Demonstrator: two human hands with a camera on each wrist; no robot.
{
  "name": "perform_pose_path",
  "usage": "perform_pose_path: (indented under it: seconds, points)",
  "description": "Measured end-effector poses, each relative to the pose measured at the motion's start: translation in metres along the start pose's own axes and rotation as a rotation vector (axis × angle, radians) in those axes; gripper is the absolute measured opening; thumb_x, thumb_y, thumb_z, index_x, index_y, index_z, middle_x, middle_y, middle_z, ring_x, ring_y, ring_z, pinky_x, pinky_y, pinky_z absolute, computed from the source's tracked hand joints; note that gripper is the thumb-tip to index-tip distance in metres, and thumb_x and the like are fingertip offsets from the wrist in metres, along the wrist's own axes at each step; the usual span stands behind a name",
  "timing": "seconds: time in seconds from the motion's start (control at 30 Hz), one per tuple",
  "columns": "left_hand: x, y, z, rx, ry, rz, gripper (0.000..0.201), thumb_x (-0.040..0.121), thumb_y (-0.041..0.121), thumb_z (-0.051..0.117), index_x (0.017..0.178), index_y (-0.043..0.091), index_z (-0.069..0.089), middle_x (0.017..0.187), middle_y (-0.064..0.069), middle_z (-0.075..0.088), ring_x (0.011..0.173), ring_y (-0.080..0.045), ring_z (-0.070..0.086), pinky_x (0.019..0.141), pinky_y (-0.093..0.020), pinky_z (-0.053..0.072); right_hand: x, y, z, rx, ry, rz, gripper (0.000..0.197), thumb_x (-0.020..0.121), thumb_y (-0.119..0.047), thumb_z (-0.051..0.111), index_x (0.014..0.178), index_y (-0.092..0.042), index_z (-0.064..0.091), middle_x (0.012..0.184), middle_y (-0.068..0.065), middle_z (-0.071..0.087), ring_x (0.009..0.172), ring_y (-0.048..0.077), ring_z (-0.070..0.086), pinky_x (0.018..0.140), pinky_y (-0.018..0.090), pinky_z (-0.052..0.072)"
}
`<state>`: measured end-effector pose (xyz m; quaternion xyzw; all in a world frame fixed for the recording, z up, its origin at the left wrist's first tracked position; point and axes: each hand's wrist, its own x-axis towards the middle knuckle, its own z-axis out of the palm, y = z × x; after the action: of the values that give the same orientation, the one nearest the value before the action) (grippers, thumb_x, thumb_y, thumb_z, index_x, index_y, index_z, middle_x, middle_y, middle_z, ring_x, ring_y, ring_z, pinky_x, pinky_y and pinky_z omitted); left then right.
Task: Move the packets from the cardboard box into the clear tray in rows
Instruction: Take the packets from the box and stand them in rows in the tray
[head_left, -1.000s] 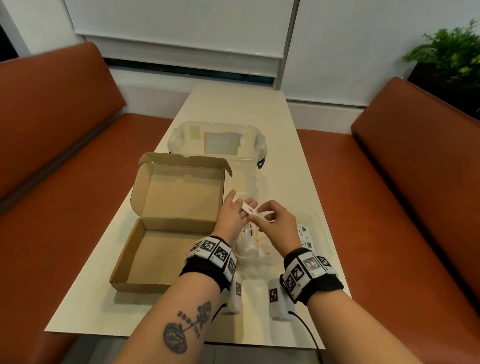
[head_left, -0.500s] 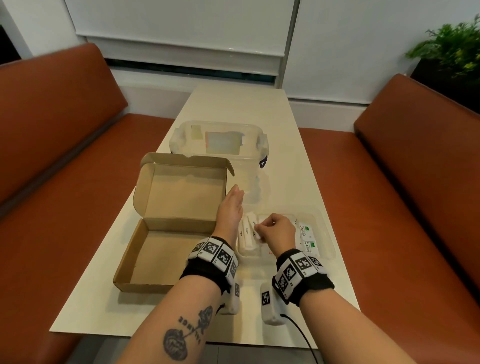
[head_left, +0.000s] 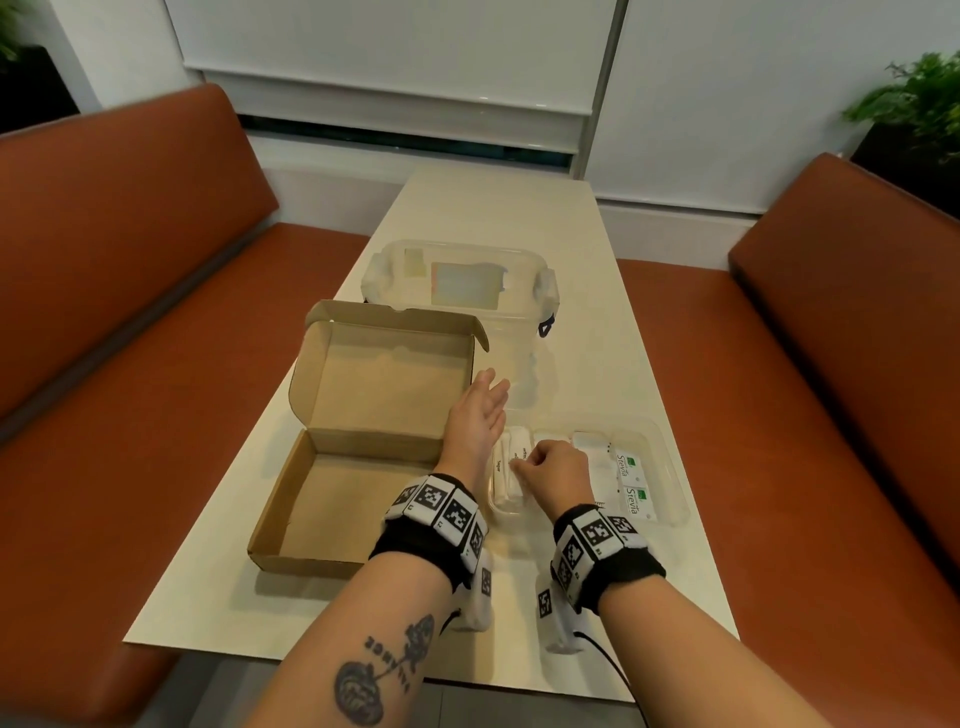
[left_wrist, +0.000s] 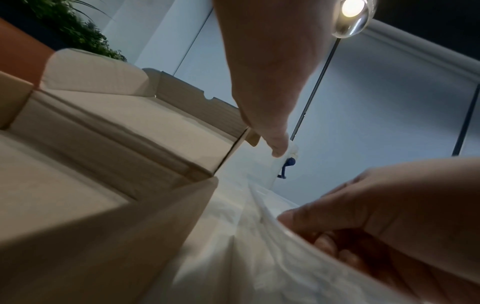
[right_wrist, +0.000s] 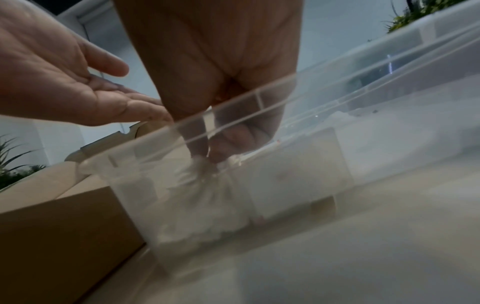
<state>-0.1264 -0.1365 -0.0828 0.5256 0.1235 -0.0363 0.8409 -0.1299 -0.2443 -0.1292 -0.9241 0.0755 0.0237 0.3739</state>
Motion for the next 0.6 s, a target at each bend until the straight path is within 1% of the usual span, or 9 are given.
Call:
perform_pose_path:
  seconds: [0.1, 0.17, 0.23, 0.27, 0.33, 0.43, 0.47, 0.53, 0.6]
  points:
    - [0.0, -0.001, 0.0, -0.001, -0.008, 0.012, 0.046, 0.103, 0.034, 0.034, 0.142, 0.01, 0.039, 0.142, -0.012, 0.048, 0.134, -0.021, 0.043, 0.109, -0.029, 0.033, 0.0, 0.006, -0.003, 0.049, 0.043, 0.008, 0.03, 0.084, -0.024, 0.065, 0.061, -0.01, 0.051, 0.063, 0.004, 0.054, 0.067, 0.019, 0.051, 0.064, 0.026, 0.039]
    - [0.0, 0.0, 0.0, -0.003, -0.014, 0.022, 0.045, 0.103, 0.033, 0.035, 0.141, 0.01, 0.04, 0.142, -0.011, 0.049, 0.133, -0.021, 0.043, 0.108, -0.029, 0.034, -0.001, 0.008, -0.005, 0.069, 0.083, 0.008, 0.028, 0.086, -0.022, 0.062, 0.064, -0.009, 0.052, 0.062, 0.003, 0.053, 0.065, 0.019, 0.049, 0.061, 0.026, 0.035]
    - [0.0, 0.0, 0.001, 0.001, -0.02, 0.032, 0.044, 0.102, 0.033, 0.037, 0.141, 0.011, 0.04, 0.141, -0.011, 0.05, 0.131, -0.02, 0.045, 0.106, -0.027, 0.035, 0.0, 0.009, -0.011, 0.075, 0.143, -0.009, 0.021, 0.086, -0.018, 0.059, 0.069, -0.008, 0.055, 0.064, 0.002, 0.053, 0.066, 0.019, 0.049, 0.06, 0.026, 0.035]
    - [-0.001, 0.001, 0.001, 0.001, -0.024, 0.036, 0.044, 0.102, 0.032, 0.038, 0.14, 0.011, 0.041, 0.14, -0.011, 0.05, 0.129, -0.019, 0.046, 0.105, -0.027, 0.036, 0.001, 0.01, -0.016, 0.054, 0.181, -0.017, 0.016, 0.087, -0.017, 0.056, 0.074, -0.007, 0.058, 0.069, 0.003, 0.054, 0.069, 0.02, 0.051, 0.062, 0.026, 0.036]
    - [-0.001, 0.003, 0.001, -0.003, -0.029, 0.042, 0.043, 0.101, 0.03, 0.042, 0.139, 0.01, 0.042, 0.139, -0.011, 0.052, 0.122, -0.015, 0.05, 0.101, -0.024, 0.039, 0.006, 0.016, -0.031, -0.056, 0.271, -0.001, 0.013, 0.09, -0.014, 0.051, 0.091, -0.007, 0.063, 0.09, 0.008, 0.057, 0.083, 0.023, 0.054, 0.069, 0.03, 0.042]
    - [-0.001, 0.006, 0.0, -0.005, -0.025, 0.048, 0.041, 0.101, 0.028, 0.044, 0.138, 0.01, 0.045, 0.137, -0.011, 0.053, 0.117, -0.013, 0.052, 0.092, -0.019, 0.043, 0.011, 0.037, -0.057, -0.259, 0.359, 0.115, 0.032, 0.088, -0.004, 0.046, 0.117, -0.011, 0.058, 0.121, 0.013, 0.048, 0.108, 0.029, 0.047, 0.082, 0.039, 0.047]
    - [-0.002, 0.006, 0.0, -0.004, -0.018, 0.047, 0.041, 0.101, 0.028, 0.044, 0.138, 0.01, 0.045, 0.137, -0.011, 0.053, 0.119, -0.013, 0.052, 0.092, -0.018, 0.043, 0.012, 0.044, -0.063, -0.318, 0.346, 0.176, 0.041, 0.086, -0.002, 0.045, 0.124, -0.013, 0.054, 0.127, 0.014, 0.044, 0.112, 0.031, 0.043, 0.086, 0.041, 0.046]
    - [-0.004, 0.005, 0.001, 0.008, -0.006, 0.039, 0.041, 0.101, 0.028, 0.043, 0.138, 0.009, 0.045, 0.138, -0.011, 0.053, 0.124, -0.017, 0.051, 0.097, -0.022, 0.042, 0.011, 0.055, -0.071, -0.418, 0.283, 0.274, 0.05, 0.087, -0.004, 0.043, 0.135, -0.017, 0.044, 0.134, 0.015, 0.039, 0.117, 0.033, 0.04, 0.09, 0.043, 0.042]
    - [-0.007, 0.003, 0.003, 0.026, -0.005, 0.026, 0.041, 0.101, 0.027, 0.043, 0.138, 0.009, 0.045, 0.138, -0.012, 0.053, 0.128, -0.019, 0.049, 0.103, -0.026, 0.039, 0.01, 0.062, -0.072, -0.474, 0.233, 0.303, 0.053, 0.089, -0.007, 0.043, 0.14, -0.022, 0.036, 0.134, 0.016, 0.041, 0.118, 0.033, 0.041, 0.091, 0.043, 0.042]
